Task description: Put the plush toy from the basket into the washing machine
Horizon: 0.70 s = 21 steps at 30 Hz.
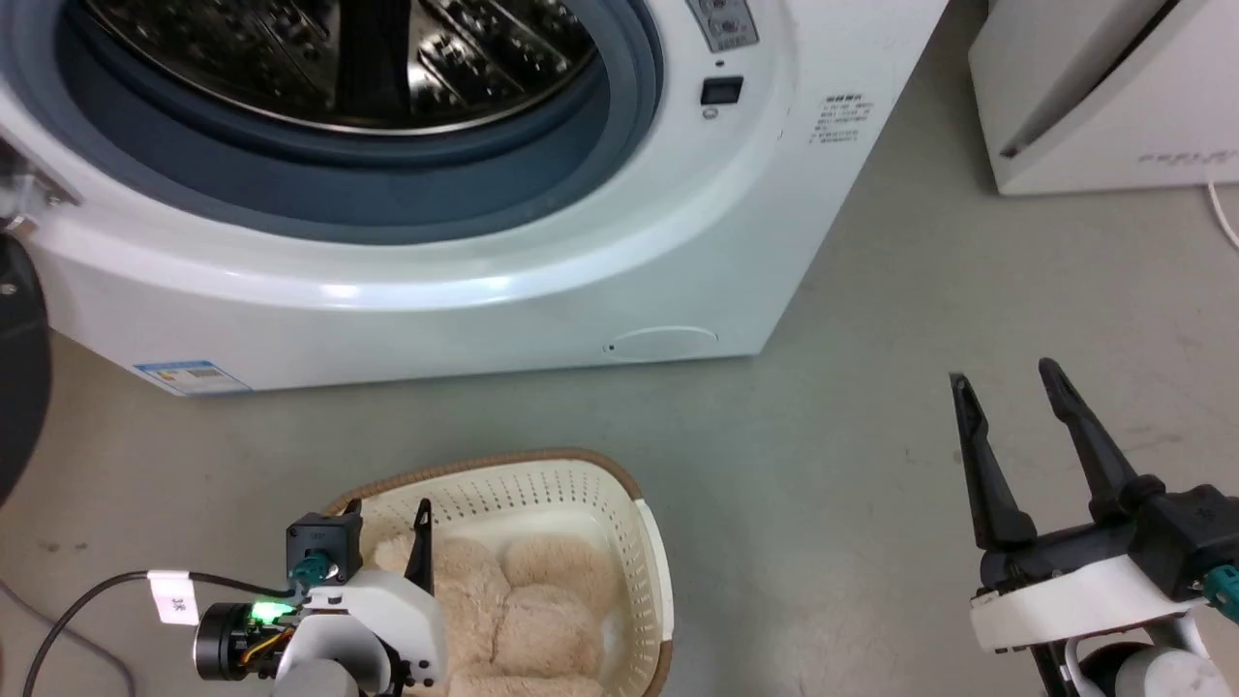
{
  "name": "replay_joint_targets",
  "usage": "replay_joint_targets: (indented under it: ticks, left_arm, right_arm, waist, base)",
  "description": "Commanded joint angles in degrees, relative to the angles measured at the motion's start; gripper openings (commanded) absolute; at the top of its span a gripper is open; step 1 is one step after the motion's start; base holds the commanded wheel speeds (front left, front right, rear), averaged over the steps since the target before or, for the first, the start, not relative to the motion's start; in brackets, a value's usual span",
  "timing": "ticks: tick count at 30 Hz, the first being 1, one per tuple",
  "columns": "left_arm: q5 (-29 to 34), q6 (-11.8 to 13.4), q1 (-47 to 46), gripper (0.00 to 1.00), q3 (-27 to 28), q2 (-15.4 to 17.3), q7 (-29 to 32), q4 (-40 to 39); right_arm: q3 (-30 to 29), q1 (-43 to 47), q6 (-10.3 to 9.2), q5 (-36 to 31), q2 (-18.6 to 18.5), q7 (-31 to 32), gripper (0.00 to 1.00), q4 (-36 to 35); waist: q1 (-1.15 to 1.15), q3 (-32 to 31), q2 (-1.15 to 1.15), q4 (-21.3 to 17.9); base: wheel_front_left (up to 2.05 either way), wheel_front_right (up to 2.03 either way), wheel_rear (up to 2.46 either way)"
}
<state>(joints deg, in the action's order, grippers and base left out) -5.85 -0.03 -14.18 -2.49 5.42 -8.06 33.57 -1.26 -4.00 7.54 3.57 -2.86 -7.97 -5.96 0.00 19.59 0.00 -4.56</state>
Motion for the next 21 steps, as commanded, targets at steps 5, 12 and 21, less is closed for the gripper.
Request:
replay_joint_targets:
  ticks: [5,12,21]
  left_arm:
    - [-0.7,-0.3,-3.4,1.0,-0.2,1.1,-0.9,5.9]
    - [-1.7,0.1,-7.0,1.0,-0.5,2.1,-1.7,13.0]
    - [-3.0,0.5,-11.4,1.0,-1.0,3.6,-1.8,19.7]
  right_arm:
    - [0.0,-1.8,-0.03,0.6,0.0,-1.1,1.0,-0.9]
    - [-0.3,-2.6,-0.04,1.3,0.0,-1.9,1.0,-1.4]
    - [-0.8,-4.0,-0.04,1.9,0.0,-3.0,1.0,-2.9]
  waist:
    - [0.0,3.0,0.0,-0.9]
    - [0.0,6.9,0.0,-1.9]
    - [0.0,12.2,0.0,-3.1]
  base:
    - [0.0,0.0,0.0]
    - [0.0,0.0,0.0]
    - [0.0,0.0,0.0]
